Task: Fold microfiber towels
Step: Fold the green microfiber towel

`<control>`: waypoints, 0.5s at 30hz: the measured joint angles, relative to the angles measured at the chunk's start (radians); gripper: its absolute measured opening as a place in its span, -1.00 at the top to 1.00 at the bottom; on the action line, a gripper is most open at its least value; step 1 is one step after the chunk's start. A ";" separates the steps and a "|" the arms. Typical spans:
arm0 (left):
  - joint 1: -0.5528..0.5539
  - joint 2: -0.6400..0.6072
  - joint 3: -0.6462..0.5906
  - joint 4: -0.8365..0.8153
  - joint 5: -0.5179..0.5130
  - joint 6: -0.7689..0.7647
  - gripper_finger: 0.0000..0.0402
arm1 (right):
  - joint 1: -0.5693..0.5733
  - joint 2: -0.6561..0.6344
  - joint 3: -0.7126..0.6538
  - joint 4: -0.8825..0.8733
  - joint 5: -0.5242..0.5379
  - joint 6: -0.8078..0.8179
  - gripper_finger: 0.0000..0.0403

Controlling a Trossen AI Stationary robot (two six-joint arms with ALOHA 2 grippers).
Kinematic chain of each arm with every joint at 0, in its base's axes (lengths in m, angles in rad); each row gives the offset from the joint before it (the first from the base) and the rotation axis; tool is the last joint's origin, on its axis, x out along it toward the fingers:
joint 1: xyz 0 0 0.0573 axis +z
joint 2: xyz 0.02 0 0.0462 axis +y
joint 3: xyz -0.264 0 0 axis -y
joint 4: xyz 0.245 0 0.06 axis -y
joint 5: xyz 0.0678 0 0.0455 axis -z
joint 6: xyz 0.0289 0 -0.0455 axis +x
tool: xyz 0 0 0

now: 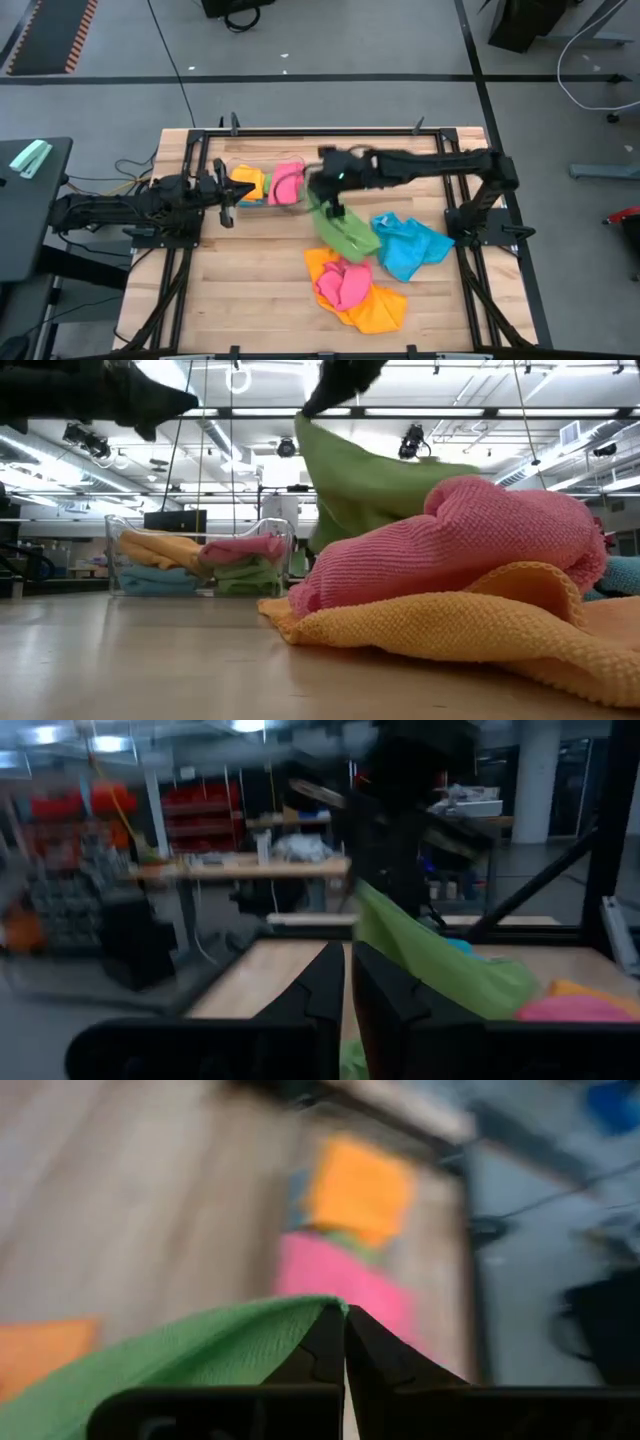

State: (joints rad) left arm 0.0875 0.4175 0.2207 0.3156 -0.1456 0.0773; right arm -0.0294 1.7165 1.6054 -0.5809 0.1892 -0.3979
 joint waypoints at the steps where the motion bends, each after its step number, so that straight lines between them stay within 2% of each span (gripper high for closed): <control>1: 0.000 0.008 0.000 0.025 0.000 0.023 0.85 | -0.008 -0.023 0.000 0.020 0.024 -0.009 0.97; 5: 0.000 0.042 0.000 0.094 0.001 0.115 0.89 | -0.040 -0.107 0.000 0.061 0.077 -0.070 0.97; 12: 0.000 0.111 0.000 0.110 0.000 0.267 0.91 | -0.111 -0.251 0.000 0.149 0.127 -0.150 0.97; 15: 0.006 0.174 0.000 0.260 0.001 0.351 0.90 | -0.151 -0.279 0.000 0.174 0.110 -0.152 0.97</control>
State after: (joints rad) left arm 0.0931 0.5917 0.2207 0.5755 -0.1450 0.4281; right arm -0.1800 1.4374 1.6059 -0.4069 0.2989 -0.5498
